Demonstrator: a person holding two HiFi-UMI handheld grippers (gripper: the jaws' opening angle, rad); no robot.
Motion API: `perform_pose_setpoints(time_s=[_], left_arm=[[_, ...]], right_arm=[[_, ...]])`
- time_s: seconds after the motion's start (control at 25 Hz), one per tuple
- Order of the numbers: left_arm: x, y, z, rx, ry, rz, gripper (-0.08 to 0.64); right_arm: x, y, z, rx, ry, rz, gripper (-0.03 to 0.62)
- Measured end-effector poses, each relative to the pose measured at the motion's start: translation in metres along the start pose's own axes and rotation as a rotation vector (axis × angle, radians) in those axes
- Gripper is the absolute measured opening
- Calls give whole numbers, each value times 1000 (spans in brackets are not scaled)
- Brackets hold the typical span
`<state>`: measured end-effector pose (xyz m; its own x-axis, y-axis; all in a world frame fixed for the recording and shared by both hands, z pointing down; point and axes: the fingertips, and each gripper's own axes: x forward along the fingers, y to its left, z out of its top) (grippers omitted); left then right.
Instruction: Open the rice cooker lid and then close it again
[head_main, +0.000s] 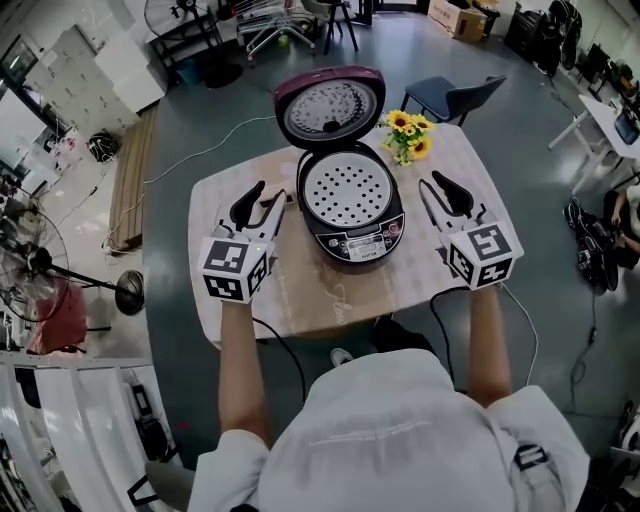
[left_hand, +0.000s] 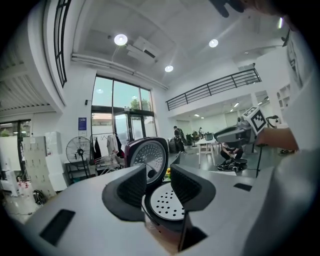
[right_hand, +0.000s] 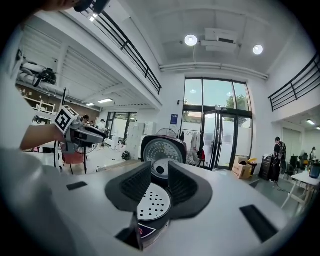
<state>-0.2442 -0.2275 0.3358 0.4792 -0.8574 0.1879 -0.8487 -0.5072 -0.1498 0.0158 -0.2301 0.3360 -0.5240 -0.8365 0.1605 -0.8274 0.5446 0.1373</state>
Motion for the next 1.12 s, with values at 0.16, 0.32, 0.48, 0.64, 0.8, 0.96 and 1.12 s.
perform_pose_setpoints(time_s=[0.16,0.32,0.48,0.64,0.8,0.96,1.12], left_arm=[[17,13,11,35,10,7,164],[42,23,17,65,25,5,172],[68,33,25,95,33,1,181],[96,46,42,147,35,-8,187],[125,59,60,217,46,-22,190],[159,64,66,287,77,-36,197],[189,66,64,354,115,-58,218]], right_arm=[[14,-4,4,-11,-12,14,120],[37,-15,1,-19,-11,26,117],[57,-29,-1,-15,-9,38,117],[72,-44,-6,-1,4,41,115],[88,-53,-14,16,17,54,112],[101,-59,-20,30,20,67,110],[111,-61,-26,47,31,77,109]])
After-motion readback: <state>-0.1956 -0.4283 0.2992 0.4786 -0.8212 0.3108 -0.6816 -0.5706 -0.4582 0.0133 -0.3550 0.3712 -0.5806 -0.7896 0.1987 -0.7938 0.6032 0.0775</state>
